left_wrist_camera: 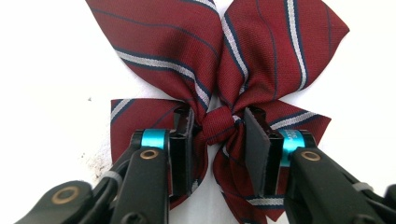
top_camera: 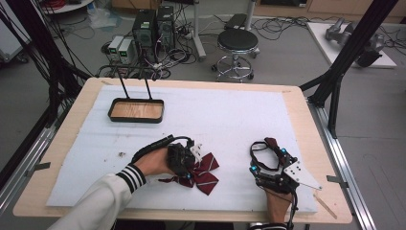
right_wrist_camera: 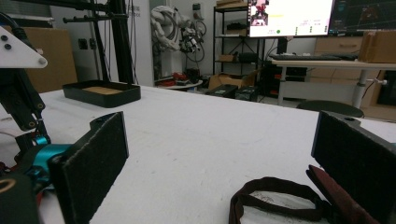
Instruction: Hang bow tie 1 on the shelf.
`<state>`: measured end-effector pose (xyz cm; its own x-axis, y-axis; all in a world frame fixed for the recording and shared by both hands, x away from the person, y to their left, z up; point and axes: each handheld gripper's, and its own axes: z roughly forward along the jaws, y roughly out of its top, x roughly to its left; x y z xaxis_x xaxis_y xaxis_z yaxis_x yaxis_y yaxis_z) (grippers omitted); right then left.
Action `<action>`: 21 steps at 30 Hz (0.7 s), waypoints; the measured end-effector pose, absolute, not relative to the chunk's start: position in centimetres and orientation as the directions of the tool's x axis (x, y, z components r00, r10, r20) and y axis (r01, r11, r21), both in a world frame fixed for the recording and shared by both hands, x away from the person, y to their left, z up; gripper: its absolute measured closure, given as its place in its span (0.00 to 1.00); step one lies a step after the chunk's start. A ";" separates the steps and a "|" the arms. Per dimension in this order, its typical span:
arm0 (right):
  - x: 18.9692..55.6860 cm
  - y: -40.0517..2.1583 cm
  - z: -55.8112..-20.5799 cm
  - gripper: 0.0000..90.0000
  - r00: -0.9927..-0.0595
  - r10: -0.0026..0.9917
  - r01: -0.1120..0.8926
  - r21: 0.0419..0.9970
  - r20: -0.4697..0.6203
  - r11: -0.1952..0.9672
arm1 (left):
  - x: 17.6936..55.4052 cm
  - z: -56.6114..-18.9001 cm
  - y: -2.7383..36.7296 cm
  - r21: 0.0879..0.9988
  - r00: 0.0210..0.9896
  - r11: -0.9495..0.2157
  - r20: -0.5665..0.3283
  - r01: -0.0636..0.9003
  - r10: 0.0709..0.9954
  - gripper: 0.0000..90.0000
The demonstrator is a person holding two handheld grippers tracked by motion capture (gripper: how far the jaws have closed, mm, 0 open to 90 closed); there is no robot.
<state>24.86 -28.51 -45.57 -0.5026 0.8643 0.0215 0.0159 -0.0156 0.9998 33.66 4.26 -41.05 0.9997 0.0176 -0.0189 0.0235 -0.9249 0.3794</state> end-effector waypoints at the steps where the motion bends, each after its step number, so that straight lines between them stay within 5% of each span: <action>1: 24.9 -28.5 -45.6 0.03 -0.502 0.865 0.016 1.000 0.022 -0.017 | 33.6 -41.1 4.3 0.380 1.000 -0.925 -0.016 0.022 0.017 0.73; 13: 24.9 -28.5 -45.6 0.03 -0.502 0.864 0.018 1.000 0.026 -0.019 | 33.4 -41.0 4.3 0.395 1.000 -0.919 0.015 0.009 0.016 0.73; 21: 24.9 -28.5 -45.6 0.03 -0.503 0.864 0.018 1.000 0.025 -0.018 | 33.7 -39.6 5.4 0.501 0.994 -0.864 0.063 0.044 0.088 0.73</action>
<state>24.87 -28.51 -45.57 -0.5028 0.8640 0.0246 0.0177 -0.0181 0.9997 33.74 5.43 -39.63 0.9942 0.0876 0.0630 0.0444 -0.8641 0.5013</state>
